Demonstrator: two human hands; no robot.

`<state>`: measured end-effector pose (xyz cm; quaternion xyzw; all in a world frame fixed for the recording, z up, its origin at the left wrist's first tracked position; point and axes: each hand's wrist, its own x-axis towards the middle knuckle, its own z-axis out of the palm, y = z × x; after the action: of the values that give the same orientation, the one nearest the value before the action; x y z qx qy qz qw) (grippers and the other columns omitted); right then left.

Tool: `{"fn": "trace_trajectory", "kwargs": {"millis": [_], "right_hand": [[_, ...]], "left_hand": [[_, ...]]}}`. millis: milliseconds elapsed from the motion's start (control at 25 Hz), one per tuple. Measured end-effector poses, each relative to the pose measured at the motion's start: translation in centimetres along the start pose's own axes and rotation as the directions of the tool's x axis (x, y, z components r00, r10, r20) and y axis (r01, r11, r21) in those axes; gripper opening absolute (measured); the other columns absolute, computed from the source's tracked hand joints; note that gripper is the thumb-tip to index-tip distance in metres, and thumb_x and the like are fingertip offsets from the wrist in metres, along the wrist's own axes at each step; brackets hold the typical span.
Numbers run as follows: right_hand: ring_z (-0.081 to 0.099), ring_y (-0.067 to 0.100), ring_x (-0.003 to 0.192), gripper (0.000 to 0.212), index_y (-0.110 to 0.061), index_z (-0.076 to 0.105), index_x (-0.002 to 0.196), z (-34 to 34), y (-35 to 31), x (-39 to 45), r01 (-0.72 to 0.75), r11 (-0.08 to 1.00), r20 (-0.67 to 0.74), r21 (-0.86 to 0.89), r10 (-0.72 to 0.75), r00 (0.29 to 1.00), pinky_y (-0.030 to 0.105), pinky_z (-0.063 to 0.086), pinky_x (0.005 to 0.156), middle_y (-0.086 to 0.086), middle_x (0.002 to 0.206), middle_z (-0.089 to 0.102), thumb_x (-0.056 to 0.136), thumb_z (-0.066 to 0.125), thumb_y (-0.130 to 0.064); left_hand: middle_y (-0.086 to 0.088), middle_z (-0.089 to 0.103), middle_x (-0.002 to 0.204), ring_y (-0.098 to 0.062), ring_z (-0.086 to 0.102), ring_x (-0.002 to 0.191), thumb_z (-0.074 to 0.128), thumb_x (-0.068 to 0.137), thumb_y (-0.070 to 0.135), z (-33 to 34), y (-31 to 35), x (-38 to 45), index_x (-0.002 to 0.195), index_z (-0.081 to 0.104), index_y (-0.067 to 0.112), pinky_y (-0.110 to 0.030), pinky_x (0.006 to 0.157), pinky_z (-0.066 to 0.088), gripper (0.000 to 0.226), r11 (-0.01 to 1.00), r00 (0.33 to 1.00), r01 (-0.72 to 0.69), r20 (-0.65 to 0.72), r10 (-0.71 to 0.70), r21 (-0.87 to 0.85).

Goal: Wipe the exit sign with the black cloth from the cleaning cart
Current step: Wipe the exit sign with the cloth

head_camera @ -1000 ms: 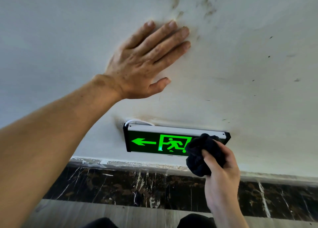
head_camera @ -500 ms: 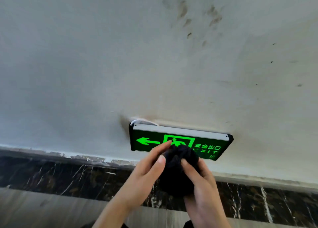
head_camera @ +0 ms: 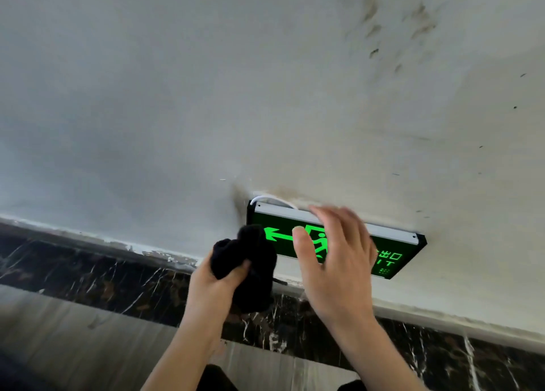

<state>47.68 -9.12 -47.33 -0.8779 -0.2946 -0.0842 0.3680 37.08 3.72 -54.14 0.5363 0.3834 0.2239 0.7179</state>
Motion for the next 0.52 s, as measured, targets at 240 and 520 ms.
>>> {"fn": "trace_trajectory", "kwargs": {"millis": [240,520], "right_hand": [[0.021,0.032,0.145,0.056,-0.016,0.039,0.147,-1.4,2.5,8.8,0.542,0.671,-0.087,-0.506,-0.665,0.742,0.049,0.008,0.119,0.013,0.156,0.036,0.096,0.049,-0.038],[-0.003,0.022,0.151,0.062,-0.024,0.023,0.155,-1.9,4.9,14.7,0.525,0.492,-0.039,-0.694,-0.754,0.656,0.044,-0.01,0.119,0.002,0.161,0.017,0.099,0.04,-0.045]], "left_hand": [[0.001,0.074,0.107,-0.024,0.067,0.109,0.073,0.093,0.012,-2.1,0.7,3.2,0.101,0.067,0.031,-0.047,0.1,0.051,0.021,0.989,0.96,0.016,-0.275,-0.056,-0.147],[0.023,0.062,0.098,0.005,0.059,0.09,0.077,0.089,0.012,0.0,2.3,5.8,0.109,0.052,0.042,-0.024,0.076,0.049,0.043,0.955,0.91,-0.215,-0.312,0.272,0.205]]}}
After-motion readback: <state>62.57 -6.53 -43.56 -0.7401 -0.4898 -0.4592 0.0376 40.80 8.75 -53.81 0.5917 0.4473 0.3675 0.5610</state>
